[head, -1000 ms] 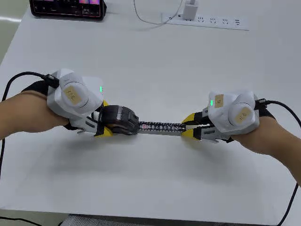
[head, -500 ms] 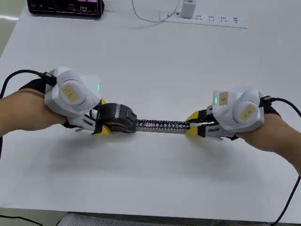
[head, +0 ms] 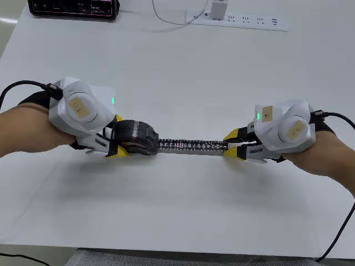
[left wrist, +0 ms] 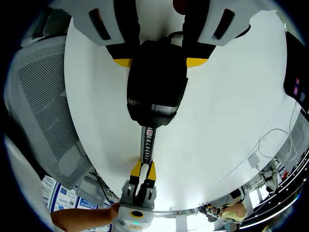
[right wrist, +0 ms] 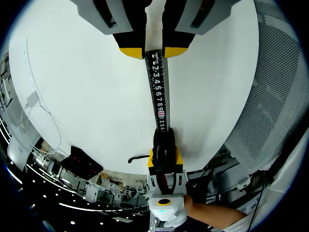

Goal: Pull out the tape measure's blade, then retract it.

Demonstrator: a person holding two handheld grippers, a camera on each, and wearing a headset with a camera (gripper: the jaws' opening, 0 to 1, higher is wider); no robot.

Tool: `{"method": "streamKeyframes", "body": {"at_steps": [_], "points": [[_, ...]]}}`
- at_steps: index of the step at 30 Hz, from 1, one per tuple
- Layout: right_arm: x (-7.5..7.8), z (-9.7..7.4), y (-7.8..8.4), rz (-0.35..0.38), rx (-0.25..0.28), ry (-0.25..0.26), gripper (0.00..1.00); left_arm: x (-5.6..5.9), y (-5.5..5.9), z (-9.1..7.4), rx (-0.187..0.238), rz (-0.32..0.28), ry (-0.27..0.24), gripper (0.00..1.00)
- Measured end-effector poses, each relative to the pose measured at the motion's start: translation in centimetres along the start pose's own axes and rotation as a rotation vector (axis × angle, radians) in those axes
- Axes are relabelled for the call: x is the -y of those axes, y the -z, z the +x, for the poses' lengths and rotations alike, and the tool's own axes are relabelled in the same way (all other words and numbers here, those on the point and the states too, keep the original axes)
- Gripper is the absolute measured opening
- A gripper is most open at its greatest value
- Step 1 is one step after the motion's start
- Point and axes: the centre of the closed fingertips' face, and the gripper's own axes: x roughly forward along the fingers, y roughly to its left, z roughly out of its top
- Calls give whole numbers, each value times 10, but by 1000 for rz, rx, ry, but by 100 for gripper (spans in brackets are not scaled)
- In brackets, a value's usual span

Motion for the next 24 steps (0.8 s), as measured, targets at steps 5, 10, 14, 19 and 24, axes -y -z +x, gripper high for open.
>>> {"method": "streamKeyframes", "body": {"at_steps": [5,10,14,19,24], "points": [[0,-3,6,-3,-10,2,7,0,0,0,-2,1,-2,29],[2,-6,11,0,-18,5,7,1,0,0,-3,1,-2,29],[4,-11,17,2,-35,7,7,1,0,0,-2,-1,-2,29],[4,-15,21,2,-43,8,7,0,0,0,-4,0,-3,29],[5,-18,25,5,-50,13,7,0,0,0,-3,0,-1,29]]}}
